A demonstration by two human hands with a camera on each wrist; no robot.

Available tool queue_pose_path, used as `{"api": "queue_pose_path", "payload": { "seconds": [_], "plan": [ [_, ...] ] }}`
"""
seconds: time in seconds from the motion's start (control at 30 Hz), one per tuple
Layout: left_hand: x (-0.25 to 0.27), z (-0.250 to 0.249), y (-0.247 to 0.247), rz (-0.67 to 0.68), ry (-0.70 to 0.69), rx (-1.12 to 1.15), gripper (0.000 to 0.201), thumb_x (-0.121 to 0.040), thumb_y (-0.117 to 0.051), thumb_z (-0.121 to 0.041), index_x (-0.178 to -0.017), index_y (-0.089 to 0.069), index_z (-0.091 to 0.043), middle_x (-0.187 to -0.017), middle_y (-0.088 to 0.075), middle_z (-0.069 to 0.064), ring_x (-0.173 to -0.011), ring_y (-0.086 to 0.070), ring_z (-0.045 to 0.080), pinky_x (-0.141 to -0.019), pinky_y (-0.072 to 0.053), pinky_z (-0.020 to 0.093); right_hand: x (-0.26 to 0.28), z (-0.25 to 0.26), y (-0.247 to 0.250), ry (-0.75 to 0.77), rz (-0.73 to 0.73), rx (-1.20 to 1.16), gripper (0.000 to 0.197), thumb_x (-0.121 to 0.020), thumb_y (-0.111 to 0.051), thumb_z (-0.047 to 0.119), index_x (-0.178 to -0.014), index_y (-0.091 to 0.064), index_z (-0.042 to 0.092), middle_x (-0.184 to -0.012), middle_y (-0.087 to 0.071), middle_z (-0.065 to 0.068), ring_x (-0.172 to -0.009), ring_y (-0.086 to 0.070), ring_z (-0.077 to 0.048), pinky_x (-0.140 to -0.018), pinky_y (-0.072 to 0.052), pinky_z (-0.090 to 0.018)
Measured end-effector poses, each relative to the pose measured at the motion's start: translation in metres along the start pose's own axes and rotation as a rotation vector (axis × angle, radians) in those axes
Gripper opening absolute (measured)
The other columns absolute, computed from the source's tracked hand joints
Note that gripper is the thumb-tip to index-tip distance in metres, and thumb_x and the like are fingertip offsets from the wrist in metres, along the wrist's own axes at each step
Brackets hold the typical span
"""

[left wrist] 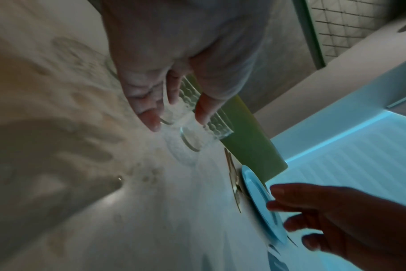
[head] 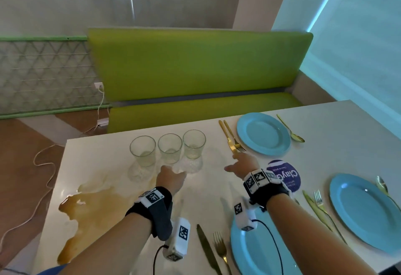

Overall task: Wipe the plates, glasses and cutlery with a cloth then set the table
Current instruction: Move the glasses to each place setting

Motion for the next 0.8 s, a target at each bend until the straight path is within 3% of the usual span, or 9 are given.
{"api": "queue_pose_path", "payload": {
  "seconds": [0.13,0.23,0.37,0.53,0.63,0.8],
  "plan": [
    [-0.022,0.005,0.009,0.025,-0.002,0.028,0.084,-0.084,-0.067,-0.031,-0.147,-0.017,-0.005,-0.151,-0.03,0.014,-0.137,-0.034,0.028,-0.107,-0.033,0.033,-0.023,0.052,-0.043,-0.025,0.112,-0.217,0.091,-0.068,-0.079,0.037,-0.141,-0.029,0.017,-0.13,-0.057,-0.01,-0.11,-0.057,-0.023,-0.099,-0.048,-0.037],
    [-0.038,0.006,0.007,0.018,-0.022,0.059,0.095,-0.081,-0.072,-0.028,-0.149,-0.01,-0.006,-0.155,-0.021,0.013,-0.142,-0.027,0.026,-0.113,-0.029,0.034,-0.038,0.067,-0.058,-0.044,0.098,-0.269,0.104,-0.067,-0.082,0.033,-0.146,-0.017,0.015,-0.143,-0.043,-0.011,-0.13,-0.045,-0.025,-0.107,-0.038,-0.034],
    [-0.054,0.007,0.0,-0.038,-0.04,0.082,0.107,-0.075,-0.077,-0.031,-0.149,-0.006,-0.006,-0.155,-0.02,0.014,-0.143,-0.023,0.028,-0.115,-0.028,0.038,-0.053,0.067,-0.071,-0.074,0.054,-0.348,0.113,-0.064,-0.084,0.03,-0.148,-0.011,0.015,-0.149,-0.035,-0.01,-0.137,-0.036,-0.026,-0.11,-0.034,-0.036],
    [-0.065,0.004,0.0,-0.155,-0.051,0.188,0.108,-0.069,-0.082,-0.025,-0.147,-0.011,-0.006,-0.148,-0.033,0.017,-0.136,-0.033,0.031,-0.11,-0.036,0.041,-0.068,0.075,-0.08,0.005,0.025,-0.469,0.113,-0.061,-0.086,0.022,-0.148,-0.014,0.02,-0.148,-0.038,-0.005,-0.135,-0.038,-0.025,-0.111,-0.034,-0.037],
    [-0.072,0.0,0.003,-0.199,-0.065,0.159,0.106,-0.068,-0.083,-0.022,-0.146,-0.014,-0.002,-0.149,-0.029,0.017,-0.139,-0.028,0.031,-0.112,-0.03,0.037,-0.073,0.082,-0.08,0.065,-0.013,-0.486,0.11,-0.055,-0.088,0.022,-0.144,-0.022,0.023,-0.138,-0.048,-0.008,-0.128,-0.045,-0.026,-0.108,-0.039,-0.041],
    [-0.076,-0.002,0.002,-0.204,-0.053,0.129,0.099,-0.072,-0.079,-0.022,-0.146,-0.015,-0.008,-0.147,-0.025,0.018,-0.137,-0.025,0.031,-0.108,-0.031,0.037,-0.075,0.083,-0.074,0.14,-0.064,-0.483,0.104,-0.054,-0.088,0.019,-0.14,-0.029,0.025,-0.126,-0.057,-0.003,-0.122,-0.046,-0.023,-0.104,-0.039,-0.034]
  ]
}}
Point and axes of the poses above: each hand's wrist, its own x-axis away from the middle knuckle, its own y-axis out of the back of the hand, z = x × y, the point moved 8 cm from there along -x, towards the middle knuckle
